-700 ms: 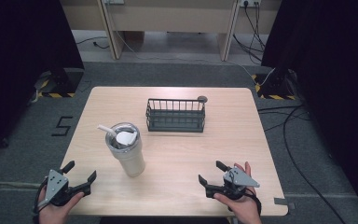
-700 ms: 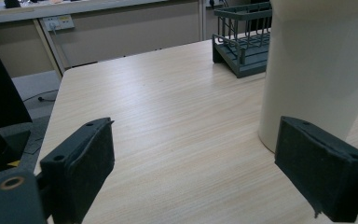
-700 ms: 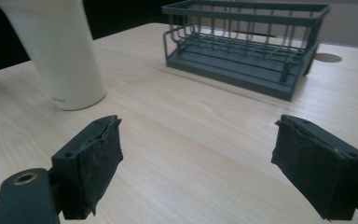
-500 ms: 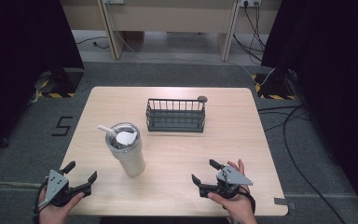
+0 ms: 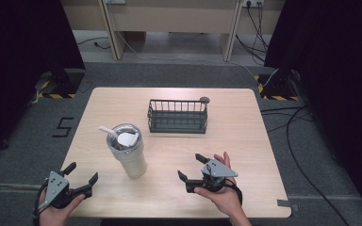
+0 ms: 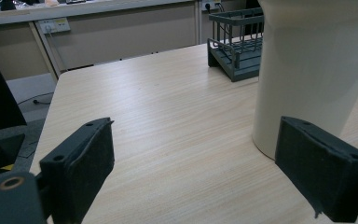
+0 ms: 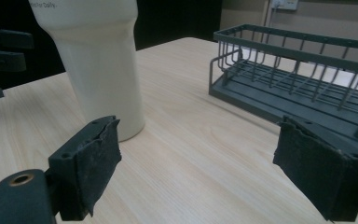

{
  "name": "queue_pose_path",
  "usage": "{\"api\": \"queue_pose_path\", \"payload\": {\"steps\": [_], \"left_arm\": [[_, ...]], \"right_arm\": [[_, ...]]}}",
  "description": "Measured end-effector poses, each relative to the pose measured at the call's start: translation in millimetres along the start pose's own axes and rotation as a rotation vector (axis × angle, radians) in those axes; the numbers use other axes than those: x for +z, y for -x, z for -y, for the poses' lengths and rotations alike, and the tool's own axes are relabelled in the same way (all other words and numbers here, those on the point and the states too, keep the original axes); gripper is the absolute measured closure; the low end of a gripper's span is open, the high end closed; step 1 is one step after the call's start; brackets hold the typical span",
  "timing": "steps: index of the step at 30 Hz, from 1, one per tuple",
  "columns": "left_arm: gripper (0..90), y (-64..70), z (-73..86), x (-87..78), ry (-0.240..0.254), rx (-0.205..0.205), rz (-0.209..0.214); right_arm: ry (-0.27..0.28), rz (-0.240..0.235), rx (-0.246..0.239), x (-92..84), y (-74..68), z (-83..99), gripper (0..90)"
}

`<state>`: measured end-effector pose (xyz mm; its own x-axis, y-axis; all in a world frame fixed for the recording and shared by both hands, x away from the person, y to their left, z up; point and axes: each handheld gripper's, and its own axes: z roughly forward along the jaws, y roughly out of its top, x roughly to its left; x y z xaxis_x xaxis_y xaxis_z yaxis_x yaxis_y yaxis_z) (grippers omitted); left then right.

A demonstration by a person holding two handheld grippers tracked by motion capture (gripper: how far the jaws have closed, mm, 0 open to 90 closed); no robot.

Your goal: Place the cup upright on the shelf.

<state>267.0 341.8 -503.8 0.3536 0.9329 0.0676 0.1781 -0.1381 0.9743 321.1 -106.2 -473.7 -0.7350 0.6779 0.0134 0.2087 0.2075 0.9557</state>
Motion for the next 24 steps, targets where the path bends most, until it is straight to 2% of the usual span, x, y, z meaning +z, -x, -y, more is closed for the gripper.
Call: {"api": "queue_pose_path", "payload": {"steps": [16,24], "left_arm": [[11.1,1.7,-0.6,0.9,0.0,0.005,0.006],[11.1,1.8,-0.6,1.1,0.001,0.006,0.008]], "right_arm": [[0.001,-0.086,-0.028,48.0,-20.1,-18.9,13.2],[0.003,-0.119,-0.04,66.2,-29.5,-26.9,13.1]]}}
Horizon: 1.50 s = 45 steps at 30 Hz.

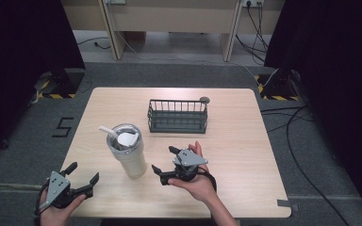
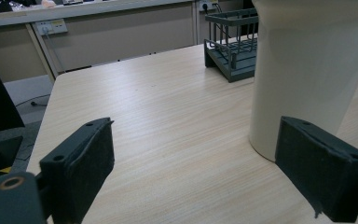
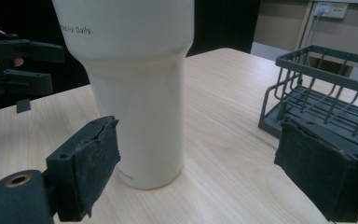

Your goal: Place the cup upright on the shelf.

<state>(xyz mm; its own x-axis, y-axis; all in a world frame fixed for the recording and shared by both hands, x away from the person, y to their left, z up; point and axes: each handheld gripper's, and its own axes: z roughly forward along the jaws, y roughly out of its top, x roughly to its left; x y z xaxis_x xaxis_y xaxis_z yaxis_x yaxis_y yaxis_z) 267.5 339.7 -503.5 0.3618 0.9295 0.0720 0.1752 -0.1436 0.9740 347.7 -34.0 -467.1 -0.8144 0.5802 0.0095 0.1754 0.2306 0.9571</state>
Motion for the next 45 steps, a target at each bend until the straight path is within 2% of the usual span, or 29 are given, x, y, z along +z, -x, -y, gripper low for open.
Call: {"api": "queue_pose_path", "payload": {"steps": [18,30,45], "left_arm": [[11.2,-0.7,-0.8,-1.0,0.005,0.004,0.0],[11.2,-0.5,-1.4,-1.2,0.01,0.005,0.005],[11.2,-0.6,-1.4,-1.0,0.01,0.007,0.011]], "right_arm": [[-0.01,-0.08,-0.019,41.4,-21.2,-8.2,12.0],[-0.023,-0.097,-0.009,62.0,-29.1,-1.9,9.4],[0.008,-0.106,-0.016,84.9,-32.3,-2.9,5.7]]}}
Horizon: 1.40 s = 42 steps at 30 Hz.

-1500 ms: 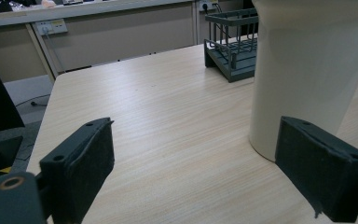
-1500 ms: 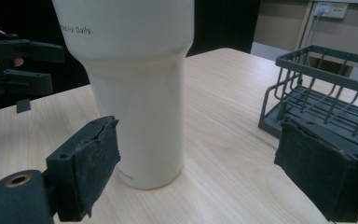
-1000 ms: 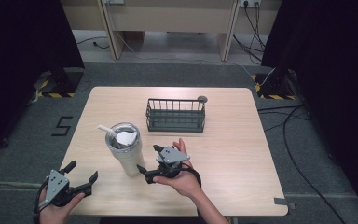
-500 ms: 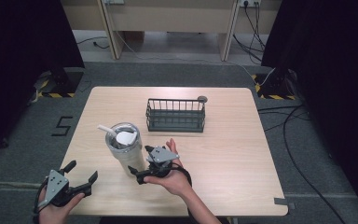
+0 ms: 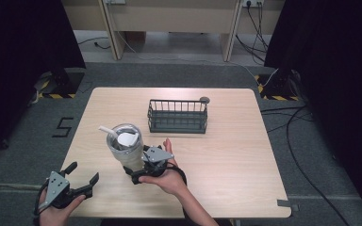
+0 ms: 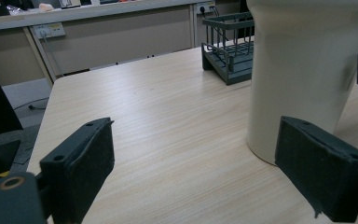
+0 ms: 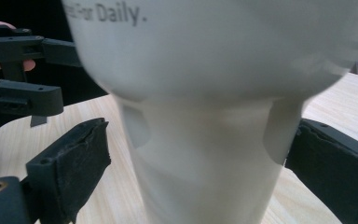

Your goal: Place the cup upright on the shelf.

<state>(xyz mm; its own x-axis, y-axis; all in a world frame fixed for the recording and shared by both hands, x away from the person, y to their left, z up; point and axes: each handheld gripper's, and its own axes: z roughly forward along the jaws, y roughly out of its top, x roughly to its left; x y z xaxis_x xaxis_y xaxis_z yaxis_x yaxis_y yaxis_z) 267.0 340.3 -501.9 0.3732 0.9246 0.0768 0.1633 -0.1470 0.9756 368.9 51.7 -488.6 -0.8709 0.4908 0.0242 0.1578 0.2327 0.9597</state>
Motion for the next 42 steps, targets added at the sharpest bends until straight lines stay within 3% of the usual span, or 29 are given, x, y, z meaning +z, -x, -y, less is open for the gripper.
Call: {"api": "queue_pose_path", "payload": {"steps": [22,31,42], "left_arm": [[11.2,0.5,0.1,0.3,-0.001,0.003,0.008],[11.4,1.1,0.7,1.3,-0.005,0.005,0.014],[11.5,0.7,1.0,1.3,-0.005,0.003,0.015]], "right_arm": [[0.043,-0.011,0.024,27.6,5.3,4.7,6.4],[0.069,-0.006,0.012,27.7,4.6,7.4,9.0],[0.06,0.021,0.013,26.6,2.1,5.2,9.6]]}}
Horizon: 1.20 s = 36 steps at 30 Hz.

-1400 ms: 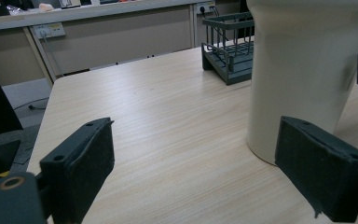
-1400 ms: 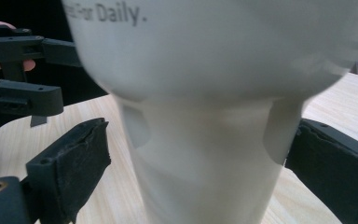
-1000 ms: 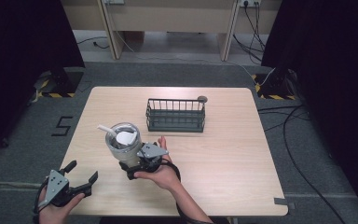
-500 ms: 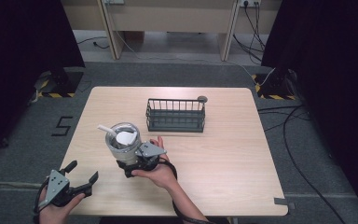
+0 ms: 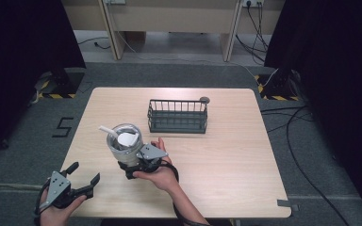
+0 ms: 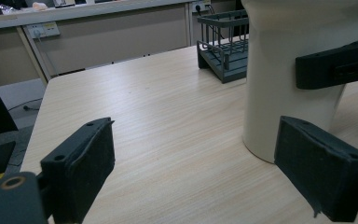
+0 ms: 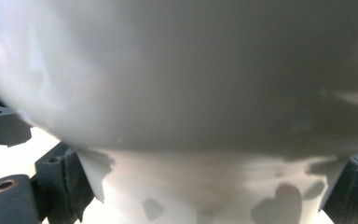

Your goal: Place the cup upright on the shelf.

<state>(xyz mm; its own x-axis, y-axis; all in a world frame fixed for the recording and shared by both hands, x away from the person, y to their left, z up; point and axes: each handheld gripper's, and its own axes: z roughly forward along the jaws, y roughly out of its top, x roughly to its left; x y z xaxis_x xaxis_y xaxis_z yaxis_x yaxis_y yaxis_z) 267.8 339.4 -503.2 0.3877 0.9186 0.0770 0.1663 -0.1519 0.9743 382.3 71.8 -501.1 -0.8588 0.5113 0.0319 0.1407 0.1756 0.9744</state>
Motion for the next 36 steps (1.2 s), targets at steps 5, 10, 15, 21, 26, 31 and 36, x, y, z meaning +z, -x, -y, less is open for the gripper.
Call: {"api": "queue_pose_path", "payload": {"steps": [5,10,15,21,26,31,36], "left_arm": [[11.6,0.1,0.1,0.4,0.0,-0.001,-0.001],[11.7,0.8,0.0,0.8,0.0,-0.003,0.001],[11.7,1.2,-0.5,0.5,0.002,0.002,0.001],[11.8,0.9,-0.8,0.2,0.004,0.001,0.0],[11.9,1.1,-1.2,-0.1,0.007,0.0,0.0],[11.9,1.2,-1.5,-0.2,0.008,0.001,-0.001],[12.0,1.2,-1.5,-0.1,0.009,0.0,-0.002]], "right_arm": [[0.003,0.033,0.001,-3.6,2.9,-2.8,9.7],[0.008,0.058,0.005,-10.1,8.2,-9.4,9.8],[0.009,0.074,0.007,-15.1,11.9,-15.1,9.8],[0.008,0.094,0.0,-19.1,15.6,-21.3,9.8],[0.012,0.106,0.001,-21.7,18.1,-25.1,9.9],[0.015,0.12,0.002,-25.8,22.5,-29.8,9.9],[0.019,0.134,0.006,-28.8,26.8,-33.8,9.9]]}}
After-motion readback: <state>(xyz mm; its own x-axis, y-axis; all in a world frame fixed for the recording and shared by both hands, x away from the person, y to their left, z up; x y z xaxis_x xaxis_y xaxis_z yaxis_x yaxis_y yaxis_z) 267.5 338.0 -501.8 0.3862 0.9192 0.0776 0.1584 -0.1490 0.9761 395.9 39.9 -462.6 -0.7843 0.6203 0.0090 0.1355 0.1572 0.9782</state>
